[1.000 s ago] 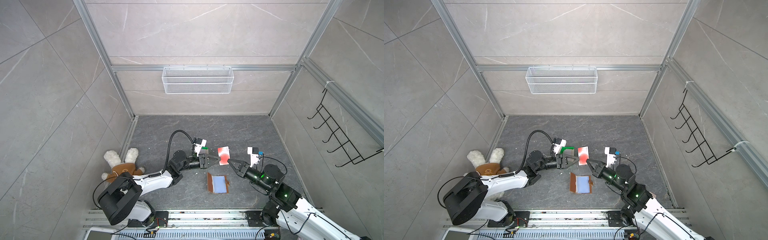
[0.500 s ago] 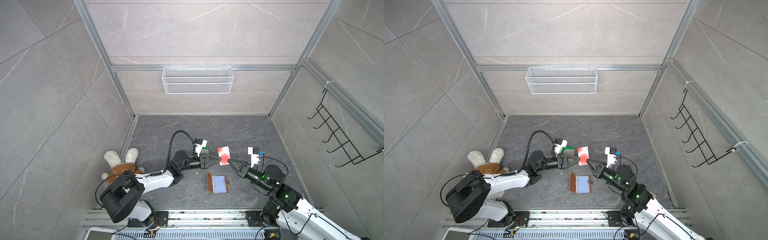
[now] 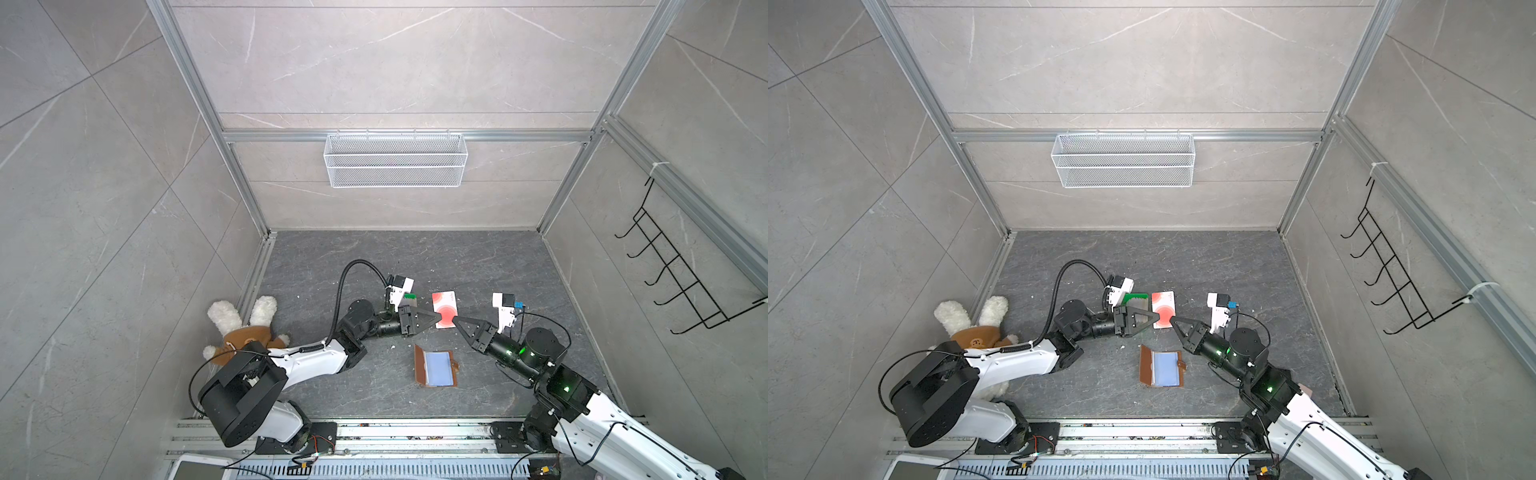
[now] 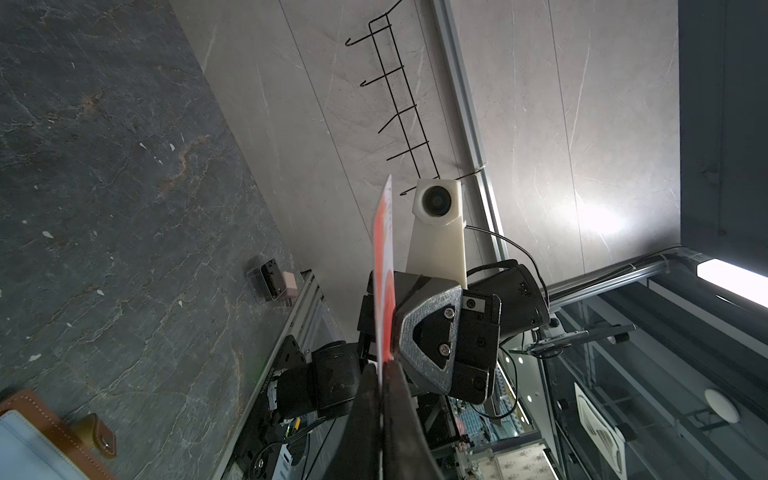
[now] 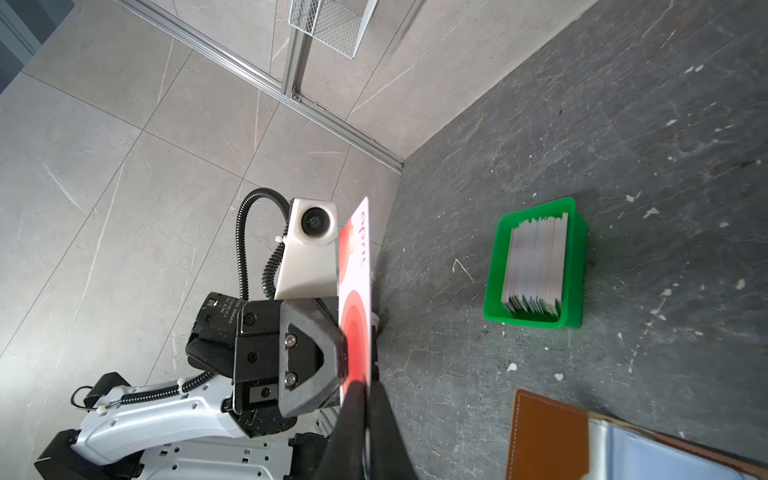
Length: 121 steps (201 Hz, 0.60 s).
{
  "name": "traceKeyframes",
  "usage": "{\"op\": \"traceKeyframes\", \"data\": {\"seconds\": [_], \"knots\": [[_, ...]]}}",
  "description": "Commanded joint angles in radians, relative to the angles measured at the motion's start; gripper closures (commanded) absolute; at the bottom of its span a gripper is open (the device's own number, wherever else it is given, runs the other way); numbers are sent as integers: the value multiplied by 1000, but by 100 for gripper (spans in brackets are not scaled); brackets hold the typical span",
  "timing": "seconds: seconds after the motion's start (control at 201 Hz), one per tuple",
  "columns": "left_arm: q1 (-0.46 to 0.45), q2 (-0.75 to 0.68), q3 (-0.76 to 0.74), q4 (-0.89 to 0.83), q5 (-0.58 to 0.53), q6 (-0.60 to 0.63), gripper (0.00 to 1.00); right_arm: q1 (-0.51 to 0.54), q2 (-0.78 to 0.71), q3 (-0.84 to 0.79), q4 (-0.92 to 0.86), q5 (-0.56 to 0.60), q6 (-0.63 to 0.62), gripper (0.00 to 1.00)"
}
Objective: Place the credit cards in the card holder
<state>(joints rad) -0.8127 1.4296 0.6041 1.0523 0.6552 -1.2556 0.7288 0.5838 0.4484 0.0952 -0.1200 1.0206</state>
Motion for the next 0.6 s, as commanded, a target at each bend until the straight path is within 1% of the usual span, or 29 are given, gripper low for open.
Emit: {"op": "traceKeyframes", "data": {"seconds": [0.0,0.065,0.134,0.413,0.597], "knots": [[11,-34,3,9,-18,29,98,4,8,10,-69,18,-16,83],[15,-39,-4,-34,-23,39,100,3,18,32,-144,40,-43,79],[14,-49,-14,-106,-32,64,100,4,35,59,-241,66,-72,78],[6,-144,-85,-406,-112,171,100,27,60,64,-444,114,-115,70],[-58,-167,-105,-514,-168,193,100,74,111,72,-551,161,-152,68]]}}
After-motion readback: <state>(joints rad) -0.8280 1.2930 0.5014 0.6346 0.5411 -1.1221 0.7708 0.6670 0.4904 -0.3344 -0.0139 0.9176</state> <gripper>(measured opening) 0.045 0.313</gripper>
